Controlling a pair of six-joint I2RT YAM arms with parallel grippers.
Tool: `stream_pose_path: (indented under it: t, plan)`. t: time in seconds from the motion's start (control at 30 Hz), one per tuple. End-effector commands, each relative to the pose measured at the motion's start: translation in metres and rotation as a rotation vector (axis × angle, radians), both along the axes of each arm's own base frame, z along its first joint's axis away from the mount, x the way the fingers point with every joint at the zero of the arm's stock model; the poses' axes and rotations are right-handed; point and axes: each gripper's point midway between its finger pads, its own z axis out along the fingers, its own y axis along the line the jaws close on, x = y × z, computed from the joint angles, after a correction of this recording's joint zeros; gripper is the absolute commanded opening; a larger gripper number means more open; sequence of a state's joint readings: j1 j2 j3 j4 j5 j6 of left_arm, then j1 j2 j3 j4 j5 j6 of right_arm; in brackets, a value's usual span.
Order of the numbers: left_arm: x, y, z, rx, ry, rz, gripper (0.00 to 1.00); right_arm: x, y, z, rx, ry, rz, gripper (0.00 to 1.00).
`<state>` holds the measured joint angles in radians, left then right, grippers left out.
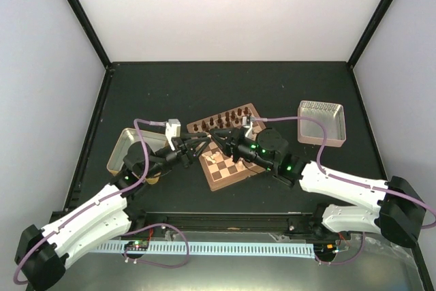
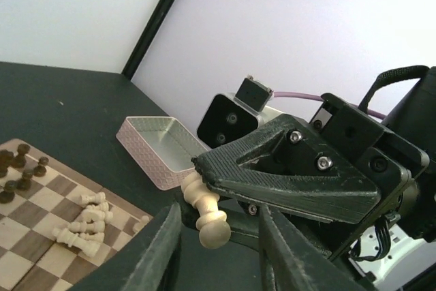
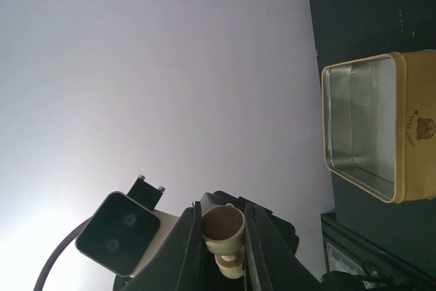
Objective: Set up the chess pieces on the board
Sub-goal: Place the chess piece on the chessboard.
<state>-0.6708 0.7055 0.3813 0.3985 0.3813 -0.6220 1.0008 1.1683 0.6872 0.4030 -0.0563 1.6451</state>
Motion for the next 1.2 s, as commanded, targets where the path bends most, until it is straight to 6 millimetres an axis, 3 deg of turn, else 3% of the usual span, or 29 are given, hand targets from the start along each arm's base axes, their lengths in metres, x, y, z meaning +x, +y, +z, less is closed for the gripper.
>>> stream_pose_path:
  t: [0.0,0.2,0.37,0.43,0.67,0.77,0.8,1.03,1.17]
  plan:
    - [-0.005,-0.006,0.021,-0.031,-0.070,-0.035,0.30,0.000,-0.006,0.012,0.052,-0.004,-0.007,0.05]
    - [-0.005,-0.012,0.019,-0.011,-0.072,-0.047,0.27,0.003,-0.007,0.012,0.061,-0.001,-0.009,0.05]
    - [-0.001,-0.011,0.022,0.011,-0.090,-0.023,0.08,0.003,-0.006,0.012,0.041,-0.031,0.005,0.06]
    - [0.003,-0.009,0.023,0.036,-0.089,0.001,0.02,0.005,-0.007,0.008,0.001,-0.053,0.010,0.12]
    - [0.009,-0.008,0.013,0.169,-0.027,0.021,0.02,0.015,-0.033,-0.009,-0.192,-0.156,-0.002,0.50]
    - [0.010,-0.010,-0.007,0.277,0.042,0.004,0.02,0.025,-0.058,-0.022,-0.318,-0.201,-0.044,0.57]
    - [0.009,-0.010,-0.021,0.332,0.096,-0.007,0.02,0.029,-0.070,-0.025,-0.360,-0.219,-0.068,0.58]
    - [-0.002,-0.015,-0.083,0.598,0.413,-0.122,0.02,0.050,-0.168,-0.042,-0.720,-0.309,-0.301,0.61]
    - [-0.010,-0.024,-0.117,0.749,0.581,-0.213,0.01,0.048,-0.200,-0.046,-0.842,-0.331,-0.387,0.62]
